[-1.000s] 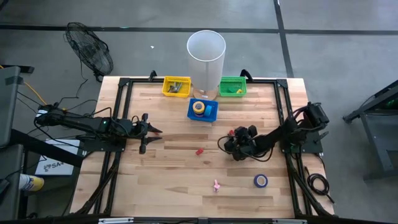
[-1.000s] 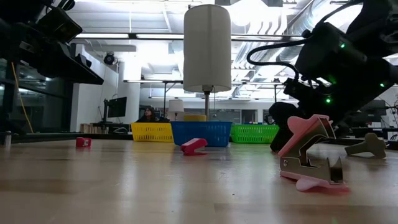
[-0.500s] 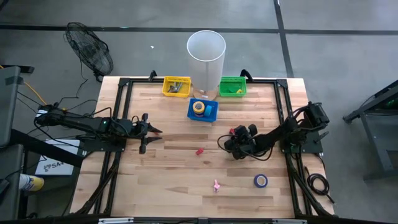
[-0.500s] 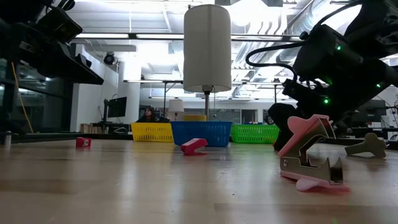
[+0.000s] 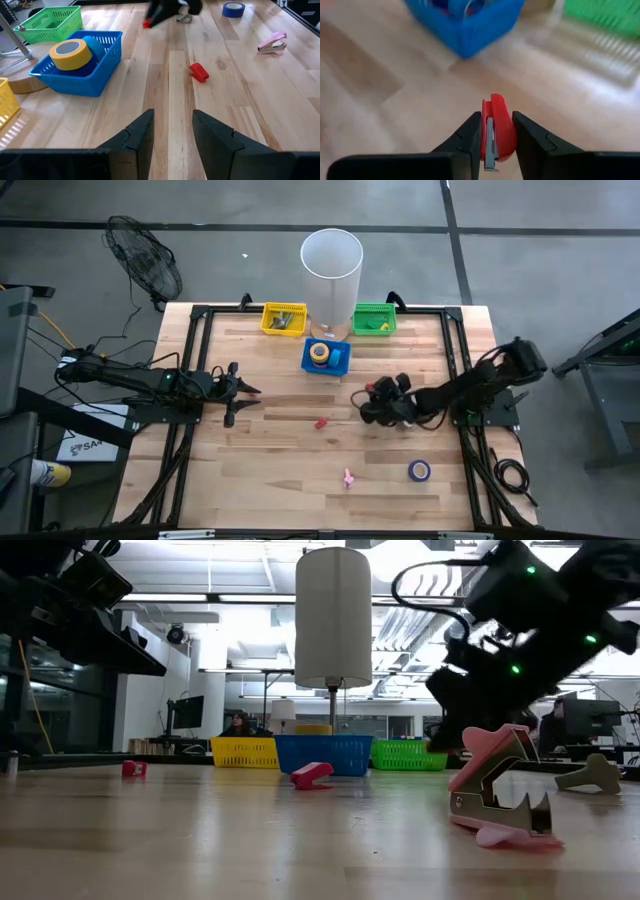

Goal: Pick and place Stapler, Stapler remover, tape
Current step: Put the right red stapler into the green basket

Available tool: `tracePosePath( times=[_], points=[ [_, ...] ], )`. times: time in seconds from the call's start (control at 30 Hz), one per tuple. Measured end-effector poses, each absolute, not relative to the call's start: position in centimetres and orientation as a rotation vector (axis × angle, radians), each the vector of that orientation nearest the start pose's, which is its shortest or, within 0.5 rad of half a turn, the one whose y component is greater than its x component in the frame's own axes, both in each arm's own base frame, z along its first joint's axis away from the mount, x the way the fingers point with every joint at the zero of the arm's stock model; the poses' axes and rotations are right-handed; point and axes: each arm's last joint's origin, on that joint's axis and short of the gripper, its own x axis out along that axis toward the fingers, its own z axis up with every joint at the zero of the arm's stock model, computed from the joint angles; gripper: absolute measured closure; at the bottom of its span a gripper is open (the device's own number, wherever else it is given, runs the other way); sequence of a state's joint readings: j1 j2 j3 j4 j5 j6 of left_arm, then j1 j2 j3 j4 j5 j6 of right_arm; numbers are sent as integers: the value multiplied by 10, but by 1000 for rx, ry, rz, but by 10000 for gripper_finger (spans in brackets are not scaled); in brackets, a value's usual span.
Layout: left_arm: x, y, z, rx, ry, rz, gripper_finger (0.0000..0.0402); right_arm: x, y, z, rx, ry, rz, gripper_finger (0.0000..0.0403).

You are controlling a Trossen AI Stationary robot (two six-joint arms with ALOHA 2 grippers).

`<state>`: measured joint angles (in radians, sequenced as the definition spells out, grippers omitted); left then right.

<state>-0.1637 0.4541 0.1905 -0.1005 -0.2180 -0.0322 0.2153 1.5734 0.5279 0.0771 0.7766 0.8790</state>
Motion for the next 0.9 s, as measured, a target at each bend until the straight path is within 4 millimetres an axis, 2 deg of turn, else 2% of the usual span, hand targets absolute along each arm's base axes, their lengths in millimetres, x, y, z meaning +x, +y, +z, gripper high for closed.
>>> tracePosePath(
  times=[0.2, 0.5, 0.7, 0.9],
  points=[
    [124, -14, 179, 37, 356, 60, 270, 244, -3, 143, 259, 521, -867, 321],
    [124, -14, 179, 37, 356, 59, 270, 230, -82, 177, 232, 445, -962, 320],
    [124, -14, 179, 37, 356, 60, 270, 218, -131, 184, 274, 362, -966, 319],
    [124, -14, 179, 37, 356, 59, 270, 207, -167, 173, 343, 323, -948, 319]
  ],
)
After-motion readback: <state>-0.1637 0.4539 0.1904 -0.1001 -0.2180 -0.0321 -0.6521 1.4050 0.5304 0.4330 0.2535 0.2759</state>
